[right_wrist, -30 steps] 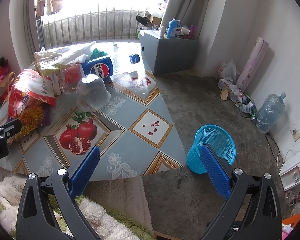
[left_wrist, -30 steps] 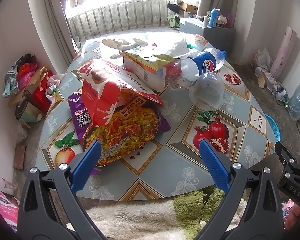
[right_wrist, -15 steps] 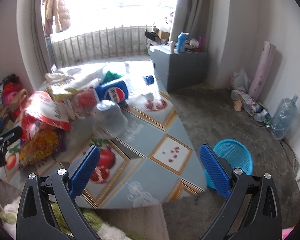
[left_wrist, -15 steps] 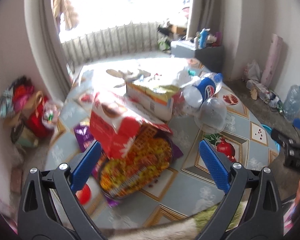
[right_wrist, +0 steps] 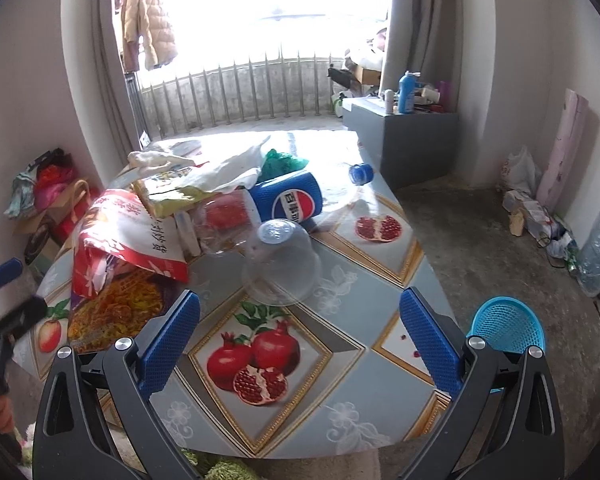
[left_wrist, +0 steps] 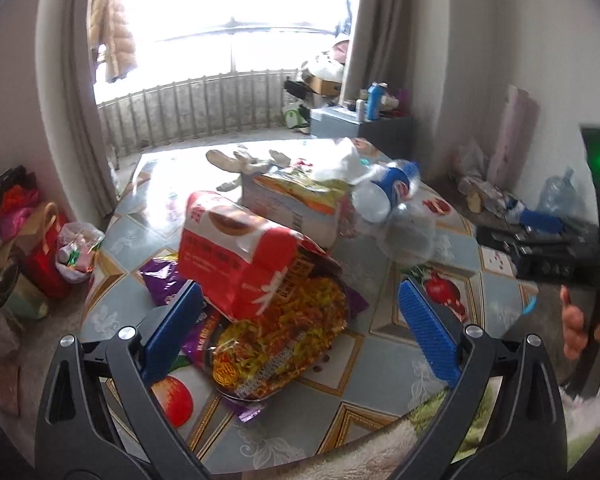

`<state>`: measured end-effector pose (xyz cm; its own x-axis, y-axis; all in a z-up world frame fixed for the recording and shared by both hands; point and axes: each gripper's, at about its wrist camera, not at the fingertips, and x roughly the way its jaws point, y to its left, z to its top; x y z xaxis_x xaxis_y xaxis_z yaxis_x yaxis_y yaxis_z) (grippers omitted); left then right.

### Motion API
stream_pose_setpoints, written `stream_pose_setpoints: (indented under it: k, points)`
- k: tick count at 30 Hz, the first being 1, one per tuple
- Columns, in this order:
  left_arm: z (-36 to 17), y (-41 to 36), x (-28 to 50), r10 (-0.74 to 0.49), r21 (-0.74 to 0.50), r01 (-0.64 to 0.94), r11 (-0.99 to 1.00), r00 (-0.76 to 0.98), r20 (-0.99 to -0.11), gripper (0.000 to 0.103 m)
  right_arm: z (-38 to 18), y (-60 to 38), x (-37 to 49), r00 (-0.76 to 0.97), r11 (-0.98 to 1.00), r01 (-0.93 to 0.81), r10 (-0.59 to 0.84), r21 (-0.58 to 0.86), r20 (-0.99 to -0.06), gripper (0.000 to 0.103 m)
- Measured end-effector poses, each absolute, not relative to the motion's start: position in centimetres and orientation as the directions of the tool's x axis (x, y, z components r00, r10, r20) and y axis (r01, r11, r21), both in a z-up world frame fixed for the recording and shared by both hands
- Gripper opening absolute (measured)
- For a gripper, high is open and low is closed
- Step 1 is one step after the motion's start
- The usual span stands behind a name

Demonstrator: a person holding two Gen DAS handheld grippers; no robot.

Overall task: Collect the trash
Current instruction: 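Grasp the clear plastic cup lid with the right gripper while the left grasps the red-and-white bag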

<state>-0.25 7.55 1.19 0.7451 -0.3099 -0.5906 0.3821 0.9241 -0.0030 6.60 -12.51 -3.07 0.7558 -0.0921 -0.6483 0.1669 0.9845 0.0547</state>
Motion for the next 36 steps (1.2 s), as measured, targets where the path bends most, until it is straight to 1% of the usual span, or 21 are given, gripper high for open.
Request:
stream_pose_setpoints:
  k: [2, 4, 5, 9, 12, 14, 18, 24, 25, 26, 27, 28, 30, 33, 36]
  points:
    - [1.0, 7.3, -0.2, -0.314, 0.009, 0.396, 0.918, 0.743, -0.592, 0.094, -3.0, -12.3, 6.9, 0.755, 0.986, 0.162, -0.092, 0.049, -0.649, 0.097]
    - [1.0, 7.3, 0.1, -0.323, 0.003, 0.402, 0.916, 0.739, -0.592, 0.089, -3.0, -12.5, 7.0, 0.753, 0.986, 0.159, -0.091, 0.047, -0.651, 0.097]
    - [1.1, 7.4, 0.4, -0.326, -0.007, 0.402, 0.916, 0.734, -0.595, 0.085, -3.1, -12.5, 7.2, 0.752, 0.986, 0.159, -0.091, 0.047, -0.653, 0.097]
    - [1.0, 8.1, 2.1, -0.338, -0.074, 0.375, 0.924, 0.710, -0.618, 0.074, -3.1, -12.7, 8.2, 0.754, 0.985, 0.161, -0.086, 0.057, -0.652, 0.093]
    - [1.6, 8.4, 3.4, -0.344, -0.100, 0.360, 0.928, 0.719, -0.604, 0.068, -3.0, -12.8, 9.0, 0.759, 0.985, 0.160, -0.086, 0.057, -0.645, 0.090]
    - [1.4, 8.2, 4.0, -0.331, -0.069, 0.366, 0.928, 0.723, -0.607, 0.064, -3.1, -12.8, 9.6, 0.759, 0.987, 0.153, -0.083, 0.052, -0.646, 0.090]
    - [0.5, 7.3, 4.3, -0.253, 0.069, 0.369, 0.927, 0.749, -0.613, 0.060, -3.8, -12.7, 10.8, 0.747, 0.990, 0.136, -0.073, 0.044, -0.661, 0.087]
    - [-1.1, 5.4, 4.7, -0.122, 0.299, 0.354, 0.886, 0.801, -0.587, 0.059, -5.0, -12.9, 12.5, 0.727, 0.992, 0.119, -0.055, 0.046, -0.684, 0.085]
    - [-1.4, 5.2, 4.8, -0.111, 0.320, 0.358, 0.877, 0.800, -0.590, 0.059, -5.2, -13.0, 12.9, 0.725, 0.992, 0.116, -0.050, 0.050, -0.687, 0.085]
    - [-2.0, 4.8, 5.2, -0.090, 0.349, 0.363, 0.864, 0.794, -0.602, 0.054, -5.4, -13.2, 13.2, 0.723, 0.992, 0.115, -0.048, 0.052, -0.690, 0.085]
    - [-2.2, 4.6, 5.5, -0.079, 0.361, 0.364, 0.858, 0.789, -0.609, 0.048, -5.5, -13.2, 13.5, 0.721, 0.992, 0.113, -0.045, 0.053, -0.691, 0.085]
    - [-2.5, 4.4, 5.9, -0.067, 0.368, 0.362, 0.856, 0.785, -0.616, 0.046, -5.7, -13.3, 13.9, 0.720, 0.992, 0.110, -0.041, 0.055, -0.692, 0.085]
    - [-2.6, 4.5, 6.4, -0.067, 0.356, 0.357, 0.864, 0.782, -0.620, 0.037, -6.1, -13.4, 14.6, 0.717, 0.993, 0.105, -0.036, 0.057, -0.697, 0.084]
    - [-2.4, 4.9, 6.7, -0.084, 0.331, 0.353, 0.875, 0.785, -0.614, 0.036, -6.7, -13.5, 15.9, 0.707, 0.994, 0.092, -0.021, 0.063, -0.707, 0.083]
    - [-2.4, 5.2, 6.9, -0.093, 0.309, 0.351, 0.884, 0.780, -0.619, 0.036, -7.3, -13.5, 16.8, 0.698, 0.994, 0.088, -0.013, 0.068, -0.716, 0.080]
